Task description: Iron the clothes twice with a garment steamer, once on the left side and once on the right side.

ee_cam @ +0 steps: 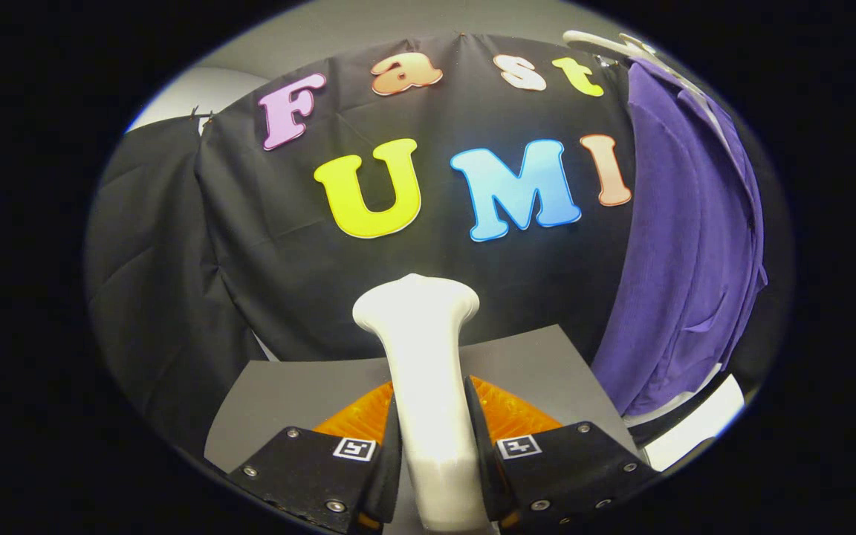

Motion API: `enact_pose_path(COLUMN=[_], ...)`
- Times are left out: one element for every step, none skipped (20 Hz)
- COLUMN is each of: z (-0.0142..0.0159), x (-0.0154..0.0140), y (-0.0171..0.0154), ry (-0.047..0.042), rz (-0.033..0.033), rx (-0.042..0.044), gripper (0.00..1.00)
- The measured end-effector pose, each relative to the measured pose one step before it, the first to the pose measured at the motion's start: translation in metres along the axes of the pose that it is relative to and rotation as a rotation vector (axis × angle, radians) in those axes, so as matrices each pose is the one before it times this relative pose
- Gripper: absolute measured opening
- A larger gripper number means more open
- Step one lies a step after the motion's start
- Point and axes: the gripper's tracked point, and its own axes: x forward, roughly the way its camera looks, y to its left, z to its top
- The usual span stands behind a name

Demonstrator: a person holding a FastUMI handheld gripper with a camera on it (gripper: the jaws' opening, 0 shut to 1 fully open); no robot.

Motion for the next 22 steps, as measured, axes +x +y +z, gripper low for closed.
enact_pose_path(z=[0.00183,0.00330,0.00282,0.00231,0.00207,0.00101,0.00261,0.00047,0.00109,0.00279,0.00095,0.00011,-0.00026,-0.00327,-0.00226,-0.00061,-0.00375,-0.00448,-0.00766,-0.00610,-0.00703,-0.00534], x=[-0.01203,-0.01352,-0.01254,-0.01519,-0.01401,-0.01330,-0.01333,-0.01302,-0.01190,-0.01308,-0.01299,-0.01184,-0.01099,-0.01202,-0.01576,-0.01070,-0.01217,-0.01007,-0.01114,-0.00990,-0.01123,-0.00977], y=[-0.00064,-0.00074,-0.00110,-0.00230,-0.00198,-0.00495,-0.00529,-0.00584,-0.00463,-0.00364,-0.00546,-0.00444,-0.00473,-0.00437,-0.00611,-0.00432,-0.00363,-0.00426,-0.00667,-0.00533,-0.00427,-0.00415], ry=[-0.02977,-0.02686,-0.03408,-0.03098,-0.02478,-0.02090,-0.01743,-0.01788,-0.01179,-0.02295,-0.01594,-0.01929,-0.01078,-0.00920,-0.01447,-0.01239,-0.01507,-0.00353,-0.00203,-0.00158,0.00742,-0.00295], rz=[0.00491,0.00452,0.00545,0.00911,0.00677,0.00113,-0.00594,-0.00292,-0.00243,0.00440,-0.00332,-0.00027,-0.00146,0.00328,-0.00056,0.00148,0.00347,-0.00043,-0.00477,-0.00274,-0.00013,-0.00455], rx=[-0.00958,-0.00893,-0.01166,-0.00670,-0.00069,0.00302,0.00081,-0.00434,-0.00178,-0.01669,-0.00375,-0.00827,-0.00184,-0.00963,-0.00806,-0.00882,-0.00406,-0.00314,-0.00815,-0.01117,-0.01568,-0.01568], gripper=[0.45,0.45,0.45,0.45,0.45,0.45,0.45,0.45,0.45,0.45,0.45,0.45,0.45,0.45,0.45,0.45,0.45,0.45,0.45,0.45,0.45,0.45])
